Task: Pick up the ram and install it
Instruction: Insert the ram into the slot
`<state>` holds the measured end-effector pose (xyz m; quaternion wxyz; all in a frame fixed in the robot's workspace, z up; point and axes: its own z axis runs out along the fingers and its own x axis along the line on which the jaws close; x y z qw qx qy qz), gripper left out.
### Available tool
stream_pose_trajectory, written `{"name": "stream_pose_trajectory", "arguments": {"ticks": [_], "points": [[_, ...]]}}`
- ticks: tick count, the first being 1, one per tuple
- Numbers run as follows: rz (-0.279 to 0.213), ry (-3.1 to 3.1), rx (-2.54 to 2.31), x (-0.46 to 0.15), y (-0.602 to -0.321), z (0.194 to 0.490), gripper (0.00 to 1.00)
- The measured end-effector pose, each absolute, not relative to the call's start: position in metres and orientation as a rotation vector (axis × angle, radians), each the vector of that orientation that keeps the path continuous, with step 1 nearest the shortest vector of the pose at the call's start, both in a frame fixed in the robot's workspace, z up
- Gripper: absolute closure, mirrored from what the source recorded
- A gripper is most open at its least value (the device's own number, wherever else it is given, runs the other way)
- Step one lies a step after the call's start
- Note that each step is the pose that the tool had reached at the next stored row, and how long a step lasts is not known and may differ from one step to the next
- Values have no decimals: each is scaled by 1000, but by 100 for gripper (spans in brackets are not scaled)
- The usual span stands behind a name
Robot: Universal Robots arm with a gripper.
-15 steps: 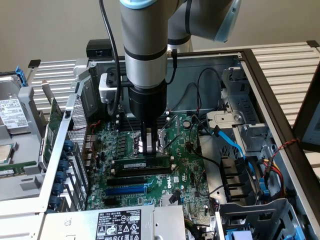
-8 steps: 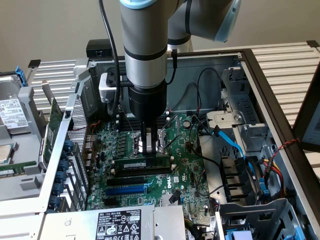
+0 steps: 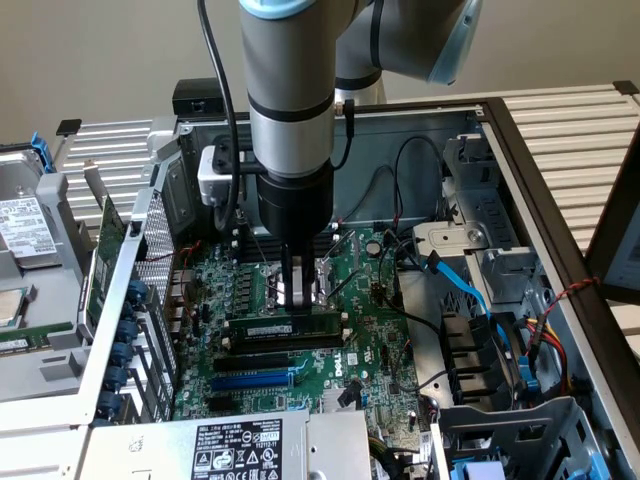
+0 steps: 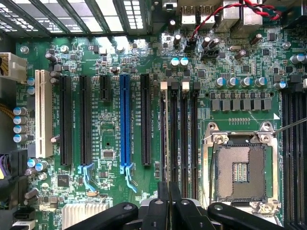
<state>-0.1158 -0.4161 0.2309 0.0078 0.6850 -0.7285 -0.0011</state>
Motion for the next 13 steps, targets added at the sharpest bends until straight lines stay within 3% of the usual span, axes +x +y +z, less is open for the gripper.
{"name": "stream_pose_trajectory", "arguments": {"ticks": [13], "points": [[-4,-2278,2142,-116,-416,227,87]]}}
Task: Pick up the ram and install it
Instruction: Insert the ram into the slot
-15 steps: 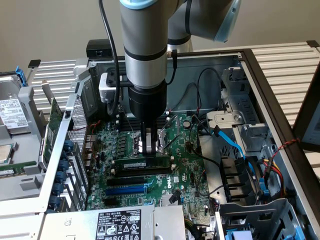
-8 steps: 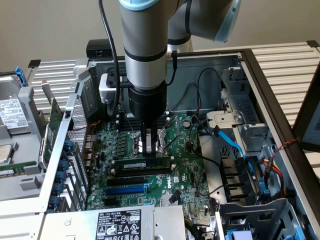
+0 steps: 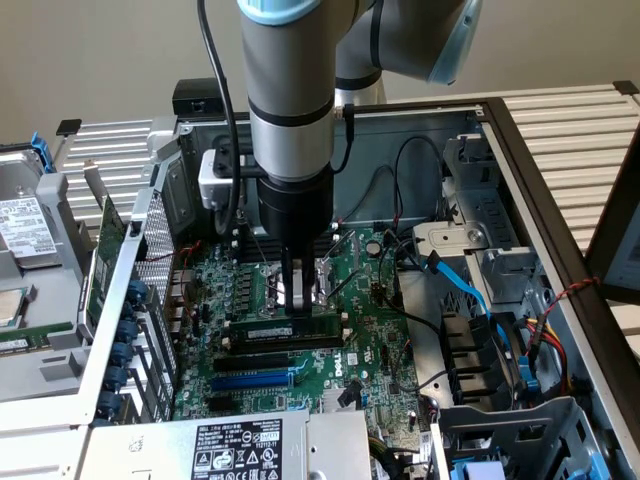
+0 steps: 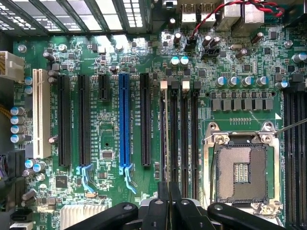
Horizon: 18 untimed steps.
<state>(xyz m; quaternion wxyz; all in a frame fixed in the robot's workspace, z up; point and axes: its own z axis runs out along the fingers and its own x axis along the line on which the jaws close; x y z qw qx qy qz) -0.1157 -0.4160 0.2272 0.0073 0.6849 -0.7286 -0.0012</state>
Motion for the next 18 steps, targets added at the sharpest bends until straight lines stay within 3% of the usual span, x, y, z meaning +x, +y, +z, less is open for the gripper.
{"name": "stream_pose_trajectory", "arguments": {"ticks": [7,8,18], "points": [[-3,-2279,2142,-117,-416,223,86],[-3,-2279,2142,-117,-416,223,79],[-32,-2268,2130,-118,-417,225,79]]}}
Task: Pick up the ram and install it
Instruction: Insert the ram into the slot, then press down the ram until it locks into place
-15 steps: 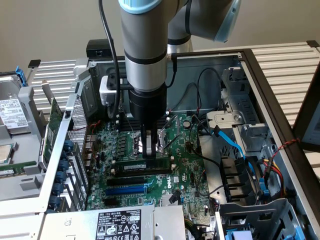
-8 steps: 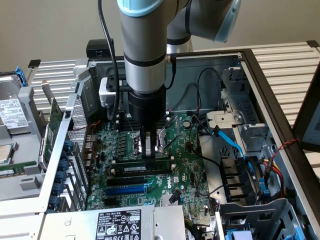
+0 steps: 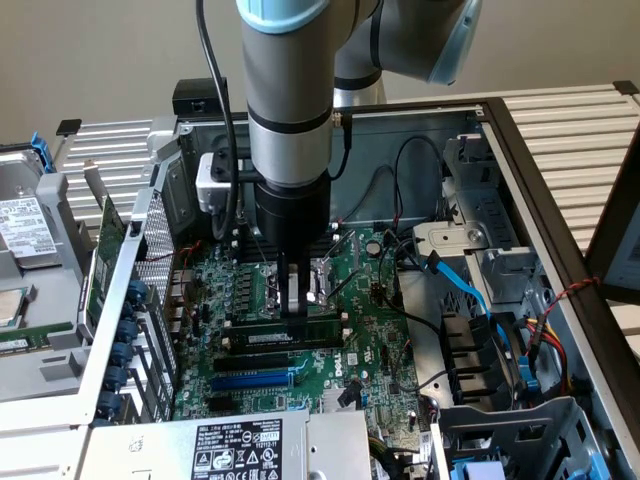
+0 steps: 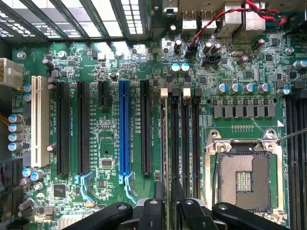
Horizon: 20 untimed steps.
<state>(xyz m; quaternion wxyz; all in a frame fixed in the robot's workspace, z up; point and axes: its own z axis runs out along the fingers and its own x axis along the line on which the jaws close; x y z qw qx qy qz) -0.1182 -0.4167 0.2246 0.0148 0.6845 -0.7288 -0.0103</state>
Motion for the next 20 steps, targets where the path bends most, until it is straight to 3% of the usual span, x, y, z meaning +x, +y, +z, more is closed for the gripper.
{"name": "stream_pose_trajectory", "arguments": {"ticks": [20], "points": [[-39,-2270,2132,-118,-417,240,79]]}}
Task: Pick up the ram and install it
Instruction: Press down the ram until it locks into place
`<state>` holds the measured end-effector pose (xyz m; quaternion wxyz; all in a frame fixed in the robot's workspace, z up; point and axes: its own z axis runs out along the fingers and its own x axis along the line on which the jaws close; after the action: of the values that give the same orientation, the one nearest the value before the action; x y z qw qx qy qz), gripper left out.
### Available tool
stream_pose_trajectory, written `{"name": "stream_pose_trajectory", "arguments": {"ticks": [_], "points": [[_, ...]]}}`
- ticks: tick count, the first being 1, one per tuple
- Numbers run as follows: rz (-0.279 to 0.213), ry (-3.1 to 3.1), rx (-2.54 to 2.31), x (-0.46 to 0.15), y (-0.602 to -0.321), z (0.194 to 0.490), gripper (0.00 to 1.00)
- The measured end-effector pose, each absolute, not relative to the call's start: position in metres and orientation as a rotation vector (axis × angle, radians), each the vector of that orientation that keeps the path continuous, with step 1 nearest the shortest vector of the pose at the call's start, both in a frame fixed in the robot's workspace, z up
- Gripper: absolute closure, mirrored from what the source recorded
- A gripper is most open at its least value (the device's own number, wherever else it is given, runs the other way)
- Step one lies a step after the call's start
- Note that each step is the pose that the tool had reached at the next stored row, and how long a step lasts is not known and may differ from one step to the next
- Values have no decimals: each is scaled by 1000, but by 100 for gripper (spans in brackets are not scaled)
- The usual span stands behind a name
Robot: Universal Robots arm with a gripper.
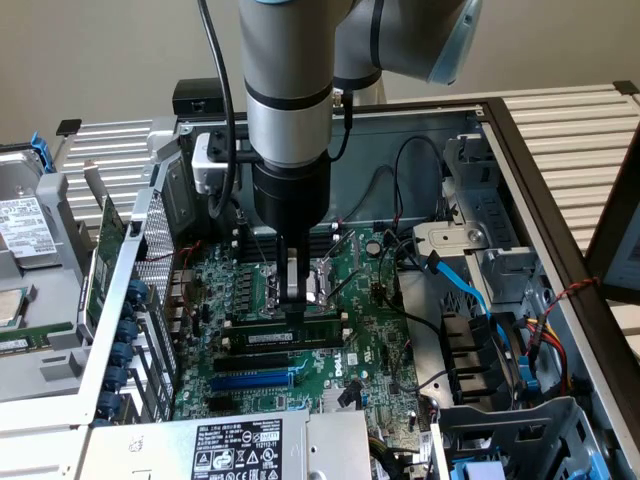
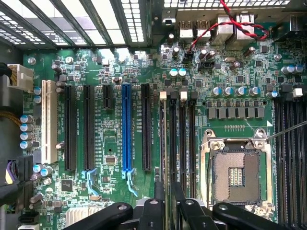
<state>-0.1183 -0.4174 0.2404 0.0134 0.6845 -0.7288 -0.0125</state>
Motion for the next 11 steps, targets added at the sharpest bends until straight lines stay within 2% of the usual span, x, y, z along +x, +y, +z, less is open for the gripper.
{"name": "stream_pose_trajectory", "arguments": {"ticks": [11], "points": [[-37,-2270,2132,-123,-417,241,79]]}}
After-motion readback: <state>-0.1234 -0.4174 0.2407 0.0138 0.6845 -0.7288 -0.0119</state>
